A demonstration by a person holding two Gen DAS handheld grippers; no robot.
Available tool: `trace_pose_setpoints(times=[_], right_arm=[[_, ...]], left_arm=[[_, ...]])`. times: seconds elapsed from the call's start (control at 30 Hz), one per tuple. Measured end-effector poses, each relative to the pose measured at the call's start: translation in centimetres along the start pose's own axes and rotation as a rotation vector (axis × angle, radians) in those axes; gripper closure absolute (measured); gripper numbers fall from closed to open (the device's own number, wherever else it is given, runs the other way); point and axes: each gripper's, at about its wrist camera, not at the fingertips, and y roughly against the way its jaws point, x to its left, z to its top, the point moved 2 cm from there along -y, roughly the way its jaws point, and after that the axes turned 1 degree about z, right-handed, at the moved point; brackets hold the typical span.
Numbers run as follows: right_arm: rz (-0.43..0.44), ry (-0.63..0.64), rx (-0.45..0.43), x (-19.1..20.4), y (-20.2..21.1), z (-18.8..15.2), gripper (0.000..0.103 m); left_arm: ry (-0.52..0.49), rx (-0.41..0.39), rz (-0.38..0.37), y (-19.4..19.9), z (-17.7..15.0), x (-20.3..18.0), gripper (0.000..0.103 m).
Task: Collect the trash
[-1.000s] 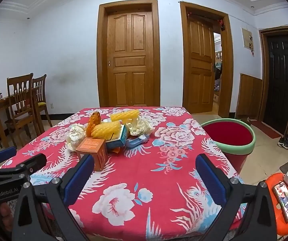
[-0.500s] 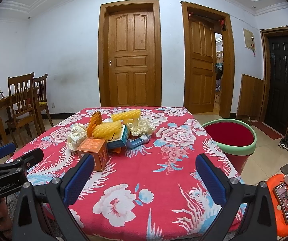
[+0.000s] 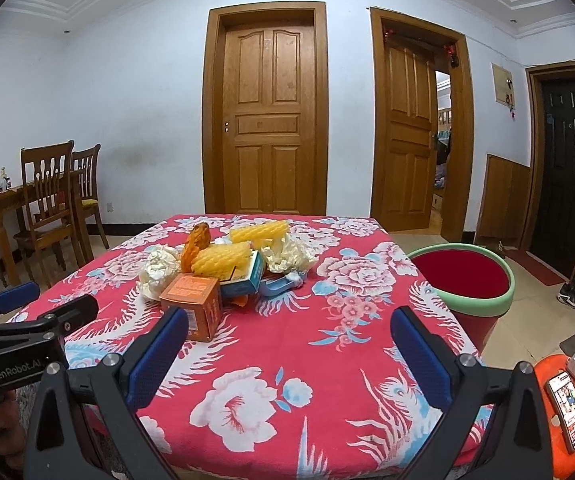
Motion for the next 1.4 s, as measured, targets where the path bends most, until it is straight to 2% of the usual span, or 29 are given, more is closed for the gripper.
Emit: trace_pose_setpoints(times=[0.8,1.2,1.4], right_arm=[[0.001,-0.005,0.014,-0.3,-0.2,-0.3,0.0],[0.01,0.015,0.059,0.1,-1.8,0.2,0.0],[0.094,0.074,0.106,1.5,-3.9,0.9,0.0]], left_arm=[[-0.005,0.019,0.043,-0.4,-0.1,0.1,0.007],[-0.036,0.075,-0.013,-2.2,0.7,-0.6,0.007],[-0.062,0.136,-0.049,-5.3,1.7,-1.1,0.008]])
